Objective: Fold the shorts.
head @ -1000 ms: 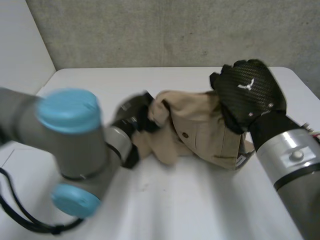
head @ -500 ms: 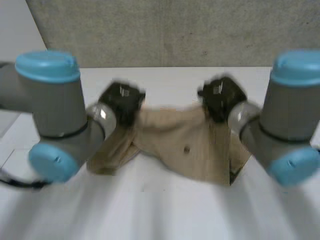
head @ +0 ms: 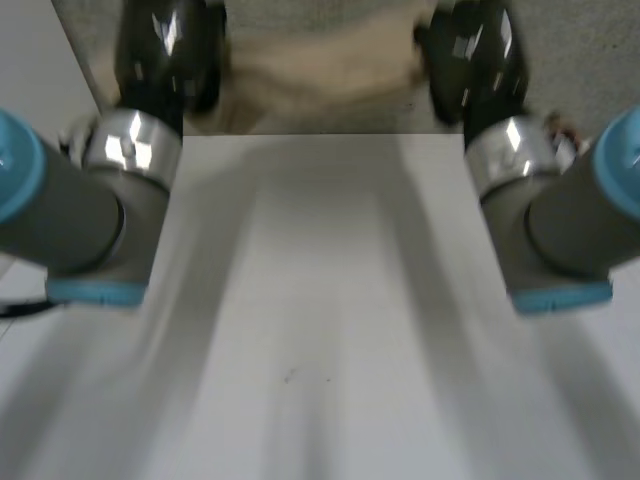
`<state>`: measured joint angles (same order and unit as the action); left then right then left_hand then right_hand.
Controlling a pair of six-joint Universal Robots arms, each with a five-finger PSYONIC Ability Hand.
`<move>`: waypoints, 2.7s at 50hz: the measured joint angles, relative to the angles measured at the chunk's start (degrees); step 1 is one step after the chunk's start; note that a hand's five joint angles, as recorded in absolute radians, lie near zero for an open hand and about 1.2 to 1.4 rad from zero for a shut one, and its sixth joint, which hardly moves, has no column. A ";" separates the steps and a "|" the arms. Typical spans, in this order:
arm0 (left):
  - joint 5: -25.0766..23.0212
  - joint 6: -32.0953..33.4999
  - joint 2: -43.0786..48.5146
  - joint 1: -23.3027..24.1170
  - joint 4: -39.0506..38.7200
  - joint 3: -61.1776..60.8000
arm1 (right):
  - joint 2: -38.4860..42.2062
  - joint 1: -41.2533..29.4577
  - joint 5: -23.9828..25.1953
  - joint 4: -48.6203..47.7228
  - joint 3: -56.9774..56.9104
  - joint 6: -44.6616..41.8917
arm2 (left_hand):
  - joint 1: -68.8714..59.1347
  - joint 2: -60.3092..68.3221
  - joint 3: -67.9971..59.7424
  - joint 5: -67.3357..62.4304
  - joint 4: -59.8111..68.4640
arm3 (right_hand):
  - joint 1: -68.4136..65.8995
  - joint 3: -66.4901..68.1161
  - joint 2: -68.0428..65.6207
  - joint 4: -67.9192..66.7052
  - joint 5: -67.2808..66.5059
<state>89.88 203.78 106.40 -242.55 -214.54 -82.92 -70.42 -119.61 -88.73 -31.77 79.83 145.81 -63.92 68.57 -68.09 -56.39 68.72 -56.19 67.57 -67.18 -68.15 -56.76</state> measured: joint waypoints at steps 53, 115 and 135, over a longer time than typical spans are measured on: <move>-0.39 -18.06 -19.92 -6.92 34.79 -40.53 | -1.82 3.66 5.61 16.40 29.20 7.52 | 23.34 -26.78 26.21 24.59 -26.97 | 0.00 0.45 0.00 0.00 0.00; -0.80 -1.10 -19.57 -6.31 31.15 -12.54 | -12.46 3.02 3.43 41.75 0.28 0.90 | -1.19 -0.52 0.47 1.31 -0.05 | 0.00 0.60 0.00 0.00 0.00; -1.39 -3.69 -14.00 -5.92 46.17 0.42 | -0.62 3.63 1.86 62.97 -19.62 -1.75 | -1.19 -0.22 0.15 1.32 -0.01 | 0.00 0.60 0.00 0.00 0.00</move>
<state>88.49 200.09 92.40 -248.47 -168.36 -82.51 -71.04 -115.98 -86.86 31.20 60.21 144.07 -65.11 68.35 -67.94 -55.08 68.71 -56.20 68.17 -67.18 -68.16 -56.76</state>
